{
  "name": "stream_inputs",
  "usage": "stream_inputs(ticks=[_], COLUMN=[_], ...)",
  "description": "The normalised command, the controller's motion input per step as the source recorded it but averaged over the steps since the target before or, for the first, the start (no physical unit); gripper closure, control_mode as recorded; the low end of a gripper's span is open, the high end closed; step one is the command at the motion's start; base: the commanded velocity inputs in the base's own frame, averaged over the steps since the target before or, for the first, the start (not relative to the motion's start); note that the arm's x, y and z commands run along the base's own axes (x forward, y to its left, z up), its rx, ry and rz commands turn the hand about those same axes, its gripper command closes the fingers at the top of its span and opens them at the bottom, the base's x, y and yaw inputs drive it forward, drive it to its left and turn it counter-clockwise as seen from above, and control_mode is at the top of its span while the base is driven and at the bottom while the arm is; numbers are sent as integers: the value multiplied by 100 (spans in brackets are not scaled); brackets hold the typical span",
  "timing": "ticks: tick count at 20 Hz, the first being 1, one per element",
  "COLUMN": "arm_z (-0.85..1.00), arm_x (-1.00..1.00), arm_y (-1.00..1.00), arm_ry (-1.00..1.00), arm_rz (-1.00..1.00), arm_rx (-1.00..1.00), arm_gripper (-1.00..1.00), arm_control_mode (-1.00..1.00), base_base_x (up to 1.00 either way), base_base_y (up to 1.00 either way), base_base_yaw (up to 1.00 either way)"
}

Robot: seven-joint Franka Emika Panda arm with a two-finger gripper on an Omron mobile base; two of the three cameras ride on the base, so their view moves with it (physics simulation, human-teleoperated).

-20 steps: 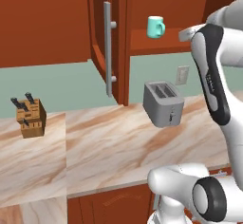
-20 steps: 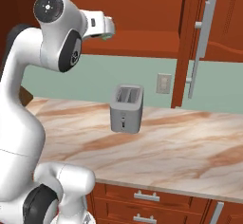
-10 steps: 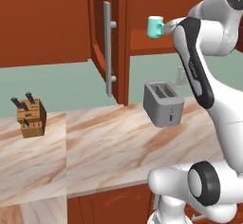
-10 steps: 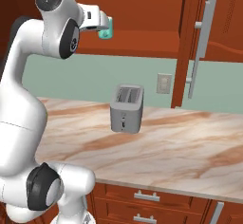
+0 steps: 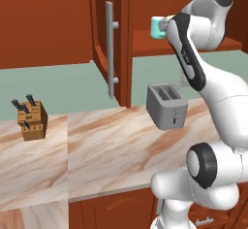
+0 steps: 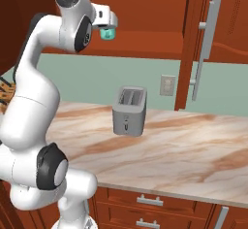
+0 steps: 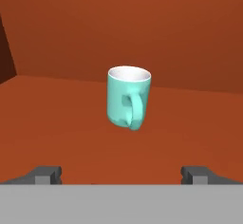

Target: Open the cabinet directly in front. Then move the liquor and the mug to the dining counter with the jar on it.

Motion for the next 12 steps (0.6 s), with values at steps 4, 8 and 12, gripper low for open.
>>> stream_inputs(ticks=[4,8,12], arm_z=[0,-2,-4], arm_x=[56,56,46], arm_y=[0,0,-11], arm_ry=[2,2,0], arm_rz=[0,0,1], arm_rx=[0,0,0], arm_gripper=[-100,-100,-100], arm_control_mode=[-100,-100,-100], base_base_x=[0,0,0], base_base_y=[0,0,0], base_base_yaw=[0,0,0])
